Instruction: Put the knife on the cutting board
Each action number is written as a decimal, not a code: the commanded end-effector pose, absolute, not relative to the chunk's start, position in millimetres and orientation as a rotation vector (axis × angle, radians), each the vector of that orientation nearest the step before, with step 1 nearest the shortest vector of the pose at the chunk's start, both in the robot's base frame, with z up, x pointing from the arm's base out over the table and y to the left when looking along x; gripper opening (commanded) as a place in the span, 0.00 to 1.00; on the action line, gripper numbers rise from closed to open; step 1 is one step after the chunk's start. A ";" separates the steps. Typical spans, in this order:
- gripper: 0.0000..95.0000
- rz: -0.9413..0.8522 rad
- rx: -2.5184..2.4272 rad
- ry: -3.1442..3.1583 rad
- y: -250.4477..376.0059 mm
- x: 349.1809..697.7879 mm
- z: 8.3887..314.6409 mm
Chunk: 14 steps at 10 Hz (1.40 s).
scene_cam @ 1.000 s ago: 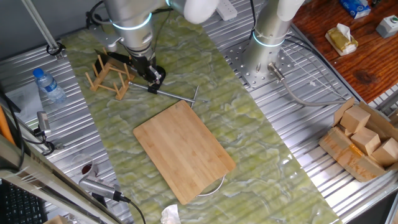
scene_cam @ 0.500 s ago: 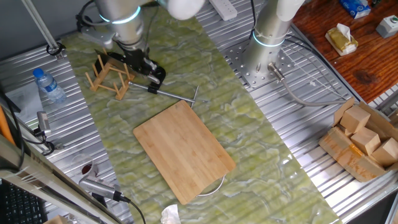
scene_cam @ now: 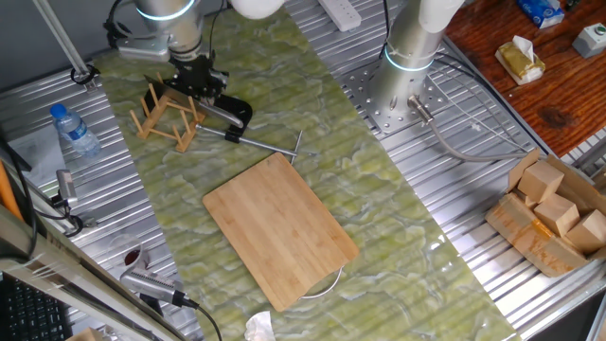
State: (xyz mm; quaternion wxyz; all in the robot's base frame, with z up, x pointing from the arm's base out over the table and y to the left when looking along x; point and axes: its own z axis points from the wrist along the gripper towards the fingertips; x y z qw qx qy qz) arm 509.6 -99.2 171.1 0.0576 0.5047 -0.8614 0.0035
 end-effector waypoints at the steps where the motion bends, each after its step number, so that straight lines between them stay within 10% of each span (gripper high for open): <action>1: 0.00 0.038 1.897 -2.349 -135.9 515.4 163.2; 14: 0.00 0.168 2.069 -2.189 -135.6 525.8 158.6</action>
